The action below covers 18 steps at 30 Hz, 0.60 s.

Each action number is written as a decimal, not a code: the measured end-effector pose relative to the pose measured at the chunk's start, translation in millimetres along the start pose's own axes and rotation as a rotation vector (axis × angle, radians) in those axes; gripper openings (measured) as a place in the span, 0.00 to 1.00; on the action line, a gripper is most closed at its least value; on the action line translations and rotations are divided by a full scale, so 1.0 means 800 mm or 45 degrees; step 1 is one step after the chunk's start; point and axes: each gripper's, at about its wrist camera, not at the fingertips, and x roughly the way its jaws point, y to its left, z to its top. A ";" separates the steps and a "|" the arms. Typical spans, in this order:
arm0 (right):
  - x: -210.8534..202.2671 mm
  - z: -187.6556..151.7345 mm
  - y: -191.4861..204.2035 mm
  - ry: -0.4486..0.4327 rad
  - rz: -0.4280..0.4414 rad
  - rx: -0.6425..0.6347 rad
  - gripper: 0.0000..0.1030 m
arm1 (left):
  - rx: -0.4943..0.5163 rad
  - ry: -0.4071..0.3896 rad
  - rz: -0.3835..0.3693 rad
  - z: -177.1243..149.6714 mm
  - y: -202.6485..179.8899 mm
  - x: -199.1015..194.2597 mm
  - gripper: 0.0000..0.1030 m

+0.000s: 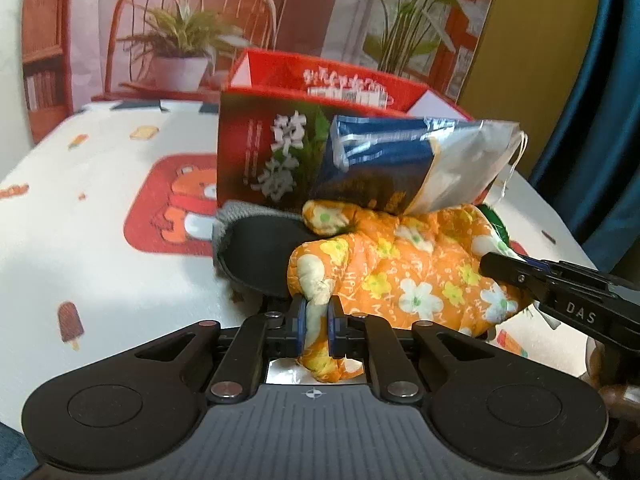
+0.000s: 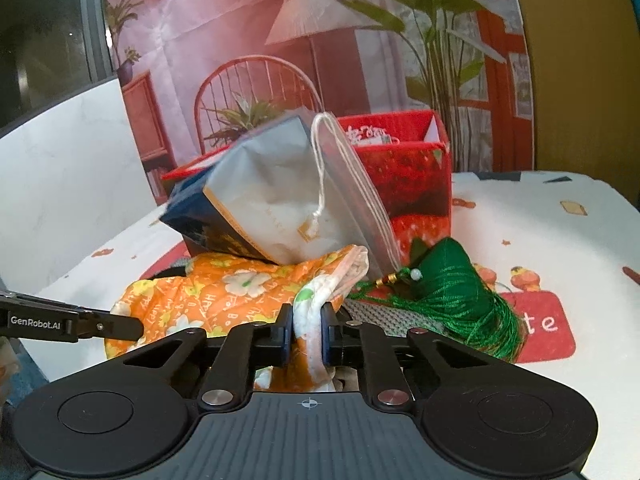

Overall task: Organize soft objects
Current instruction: 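Lift the oven mitt with the left gripper and release it into the box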

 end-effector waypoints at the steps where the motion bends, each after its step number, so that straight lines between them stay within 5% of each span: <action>1: -0.003 0.002 0.003 -0.013 0.006 -0.012 0.11 | 0.006 -0.016 0.004 0.001 -0.001 -0.004 0.11; 18: -0.058 0.067 0.047 -0.222 0.103 -0.146 0.10 | 0.031 -0.315 0.023 0.042 -0.004 -0.086 0.10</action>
